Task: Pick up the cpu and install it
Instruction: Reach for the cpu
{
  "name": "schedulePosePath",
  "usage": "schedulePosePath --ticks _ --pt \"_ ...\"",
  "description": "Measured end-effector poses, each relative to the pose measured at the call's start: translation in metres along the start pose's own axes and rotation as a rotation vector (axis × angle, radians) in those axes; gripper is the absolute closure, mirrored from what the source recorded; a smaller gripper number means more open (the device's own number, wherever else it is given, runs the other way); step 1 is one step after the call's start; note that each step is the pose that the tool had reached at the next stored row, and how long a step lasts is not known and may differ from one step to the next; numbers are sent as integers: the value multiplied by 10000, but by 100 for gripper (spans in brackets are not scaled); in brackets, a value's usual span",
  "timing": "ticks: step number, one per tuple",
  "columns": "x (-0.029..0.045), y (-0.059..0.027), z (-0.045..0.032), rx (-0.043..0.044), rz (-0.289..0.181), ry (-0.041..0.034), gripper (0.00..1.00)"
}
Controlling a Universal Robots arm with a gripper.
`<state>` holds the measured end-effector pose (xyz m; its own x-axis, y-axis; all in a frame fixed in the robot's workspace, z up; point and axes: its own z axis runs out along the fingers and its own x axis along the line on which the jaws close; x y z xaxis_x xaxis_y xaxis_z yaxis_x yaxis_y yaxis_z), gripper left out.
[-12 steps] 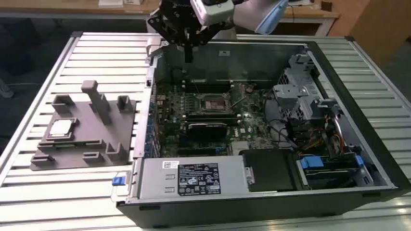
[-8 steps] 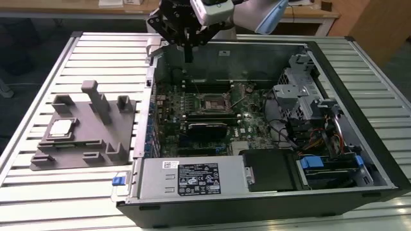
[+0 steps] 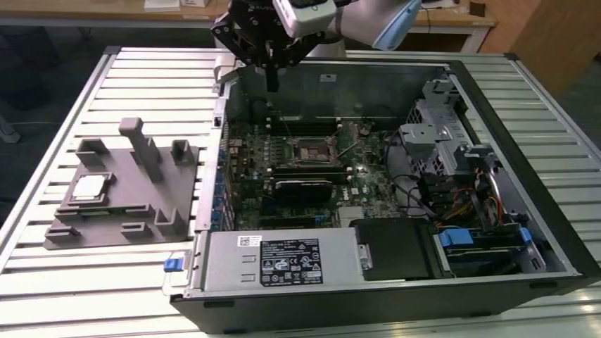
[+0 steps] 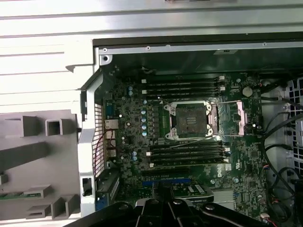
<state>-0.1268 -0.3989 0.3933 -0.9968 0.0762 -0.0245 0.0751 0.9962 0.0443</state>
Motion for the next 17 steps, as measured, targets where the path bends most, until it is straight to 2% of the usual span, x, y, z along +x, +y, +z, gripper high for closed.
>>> schedulePosePath --ticks 17 --pt "87 -6 -1 0 1 0 89"
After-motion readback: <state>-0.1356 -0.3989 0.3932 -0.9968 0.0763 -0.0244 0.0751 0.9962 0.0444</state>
